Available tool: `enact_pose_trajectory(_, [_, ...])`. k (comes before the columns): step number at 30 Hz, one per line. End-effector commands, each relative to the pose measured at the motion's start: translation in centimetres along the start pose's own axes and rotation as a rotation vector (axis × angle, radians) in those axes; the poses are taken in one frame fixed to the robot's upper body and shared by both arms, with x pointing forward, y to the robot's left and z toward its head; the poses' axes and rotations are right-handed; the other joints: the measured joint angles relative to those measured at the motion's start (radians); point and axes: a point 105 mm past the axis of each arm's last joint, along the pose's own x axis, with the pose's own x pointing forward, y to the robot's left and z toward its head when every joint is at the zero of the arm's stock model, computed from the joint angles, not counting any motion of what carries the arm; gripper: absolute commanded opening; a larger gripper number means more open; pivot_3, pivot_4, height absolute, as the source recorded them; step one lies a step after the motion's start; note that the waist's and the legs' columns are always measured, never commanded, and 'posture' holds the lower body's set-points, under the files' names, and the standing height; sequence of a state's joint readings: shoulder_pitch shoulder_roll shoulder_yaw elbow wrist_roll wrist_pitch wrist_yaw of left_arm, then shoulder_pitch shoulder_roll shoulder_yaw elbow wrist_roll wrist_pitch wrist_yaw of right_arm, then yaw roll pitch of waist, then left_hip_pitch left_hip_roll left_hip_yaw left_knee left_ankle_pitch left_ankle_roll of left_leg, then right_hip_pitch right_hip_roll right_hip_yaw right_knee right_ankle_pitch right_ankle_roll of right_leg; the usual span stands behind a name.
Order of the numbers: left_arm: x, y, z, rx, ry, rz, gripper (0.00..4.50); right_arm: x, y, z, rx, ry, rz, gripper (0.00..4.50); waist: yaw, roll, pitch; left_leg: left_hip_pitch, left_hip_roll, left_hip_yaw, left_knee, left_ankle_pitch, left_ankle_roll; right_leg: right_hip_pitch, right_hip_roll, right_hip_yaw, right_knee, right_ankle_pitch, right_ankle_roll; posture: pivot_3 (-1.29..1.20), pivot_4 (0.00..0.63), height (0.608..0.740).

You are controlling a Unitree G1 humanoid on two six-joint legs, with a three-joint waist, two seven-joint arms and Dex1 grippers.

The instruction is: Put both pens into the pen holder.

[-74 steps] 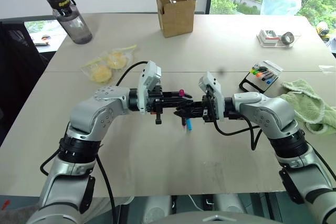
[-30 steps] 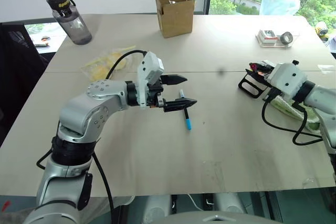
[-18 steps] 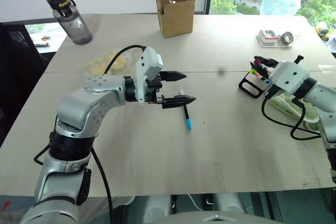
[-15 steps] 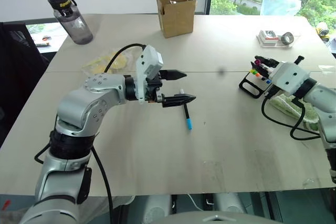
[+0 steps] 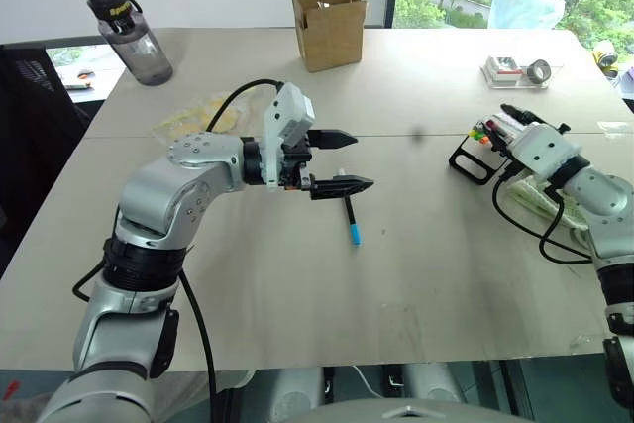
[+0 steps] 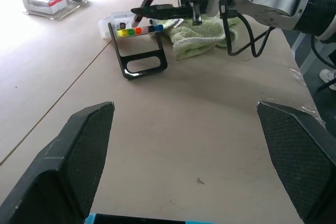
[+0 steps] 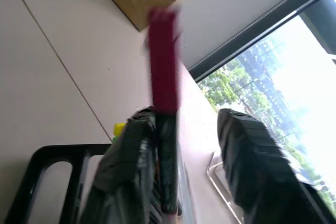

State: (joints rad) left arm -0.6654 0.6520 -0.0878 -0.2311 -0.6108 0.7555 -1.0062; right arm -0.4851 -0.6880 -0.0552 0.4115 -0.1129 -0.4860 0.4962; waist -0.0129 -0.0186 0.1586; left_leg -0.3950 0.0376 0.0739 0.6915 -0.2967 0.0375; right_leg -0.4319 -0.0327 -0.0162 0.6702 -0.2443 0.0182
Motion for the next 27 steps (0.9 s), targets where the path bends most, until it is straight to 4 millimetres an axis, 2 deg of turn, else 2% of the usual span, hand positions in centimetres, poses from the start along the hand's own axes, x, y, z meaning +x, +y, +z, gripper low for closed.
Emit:
enact_pose_trajectory(1, [-0.1, -0.3, 1.0, 0.037, -0.033, 0.002, 4.5, -0.4, -1.9, 0.7, -0.038, -0.038, -0.065, 3.57, 0.0, 0.0, 0.0, 0.0, 0.0, 0.0, 0.0, 0.0, 0.0, 0.0, 0.0, 0.0, 0.0, 0.0, 0.0, 0.0, 0.15, 0.736])
enact_pose_trajectory(2, [-0.2, -0.3, 1.1, 0.029, -0.041, 0.006, 4.5, -0.4, -2.1, 0.8, -0.017, -0.047, -0.086, 3.74, 0.0, 0.0, 0.0, 0.0, 0.0, 0.0, 0.0, 0.0, 0.0, 0.0, 0.0, 0.0, 0.0, 0.0, 0.0, 0.0, 0.15, 0.736])
enact_pose_trajectory(3, [-0.2, -0.3, 1.0, 0.023, -0.046, 0.012, 4.5, -0.3, -2.2, 1.0, 0.003, -0.061, -0.109, 4.32, 0.0, 0.0, 0.0, 0.0, 0.0, 0.0, 0.001, 0.0, 0.0, 0.0, 0.0, 0.0, 0.001, 0.0, 0.0, 0.0, 0.15, 0.736])
enact_pose_trajectory(4, [-0.3, -0.2, 0.9, 0.018, -0.047, 0.019, 4.5, -0.3, -2.4, 1.3, 0.019, -0.073, -0.123, 4.42, 0.0, 0.0, 0.0, 0.0, 0.0, 0.0, 0.001, 0.0, 0.0, 0.0, -0.001, 0.0, 0.001, 0.0, 0.0, 0.0, 0.15, 0.736])
enact_pose_trajectory(8, [-0.4, 0.0, 0.6, 0.0, -0.053, 0.058, 4.5, -0.1, -2.4, 2.5, 0.033, -0.115, -0.127, 4.42, -0.001, 0.001, 0.0, 0.0, 0.001, 0.0, 0.005, 0.0, 0.0, 0.0, -0.001, 0.002, 0.004, 0.0, 0.0, 0.0, 0.15, 0.736])
enact_pose_trajectory(10, [-0.1, 0.6, -0.7, -0.031, -0.025, 0.126, 4.5, 0.0, -1.7, 3.2, 0.163, -0.137, -0.098, 4.42, -0.001, 0.001, 0.0, 0.0, 0.001, 0.0, 0.006, 0.0, 0.0, 0.0, -0.001, 0.002, 0.005, 0.0, 0.0, 0.0, 0.15, 0.736])
enact_pose_trajectory(12, [0.1, 0.6, -2.3, -0.042, 0.022, 0.16, 4.5, 0.0, 0.2, 4.2, 0.355, -0.159, -0.006, 4.42, 0.0, 0.001, 0.0, 0.0, 0.001, 0.0, 0.008, 0.0, 0.0, 0.0, -0.001, 0.002, 0.008, 0.0, 0.0, 0.0, 0.15, 0.736])
enact_pose_trajectory(16, [-0.4, 1.4, -2.7, -0.128, -0.061, 0.266, 4.5, -0.4, 4.0, 7.0, 0.566, -0.154, 0.192, 4.42, 0.003, 0.001, 0.0, 0.0, 0.001, -0.002, 0.009, 0.0, 0.0, 0.001, -0.003, 0.001, 0.008, 0.0, 0.0, 0.0, 0.15, 0.736])
enact_pose_trajectory(17, [-0.9, 1.4, -3.3, -0.128, -0.043, 0.281, 4.5, -0.4, 5.0, 7.7, 0.595, -0.148, 0.238, 4.42, 0.003, 0.001, 0.0, 0.0, 0.001, -0.002, 0.009, 0.0, 0.0, 0.001, -0.003, 0.001, 0.008, 0.0, 0.0, 0.0, 0.15, 0.736])
enact_pose_trajectory(20, [-3.1, 1.5, -6.6, -0.099, 0.128, 0.323, 4.5, -0.4, 8.1, 9.9, 0.673, -0.139, 0.346, 4.42, -0.006, 0.001, 0.0, 0.001, 0.001, -0.002, 0.01, 0.0, 0.0, 0.001, -0.003, 0.001, 0.009, 0.0, 0.0, 0.0, 0.15, 0.736])
enact_pose_trajectory(23, [-4.5, 1.4, -8.4, -0.114, 0.204, 0.349, 4.5, -0.4, 10.5, 11.1, 0.719, -0.125, 0.411, 4.42, 0.0, 0.001, 0.0, 0.004, 0.001, -0.005, 0.008, 0.0, 0.0, 0.001, 0.0, 0.004, 0.009, 0.0, 0.0, 0.0, 0.15, 0.736])
enact_pose_trajectory(25, [-4.8, 1.3, -9.1, -0.141, 0.216, 0.38, 4.5, -0.4, 12.0, 11.4, 0.714, -0.111, 0.447, 4.42, 0.007, 0.001, 0.0, 0.003, 0.0, -0.005, 0.008, -0.001, 0.001, 0.001, 0.0, 0.004, 0.009, 0.0, 0.0, 0.0, 0.15, 0.736])
enact_pose_trajectory(27, [-4.2, 1.2, -9.3, -0.161, 0.195, 0.404, 4.5, -0.4, 12.4, 11.4, 0.705, -0.103, 0.455, 4.42, 0.014, 0.0, 0.0, 0.002, -0.001, -0.005, 0.009, -0.001, 0.001, 0.001, 0.0, 0.003, 0.008, 0.0, 0.0, 0.0, 0.15, 0.736])
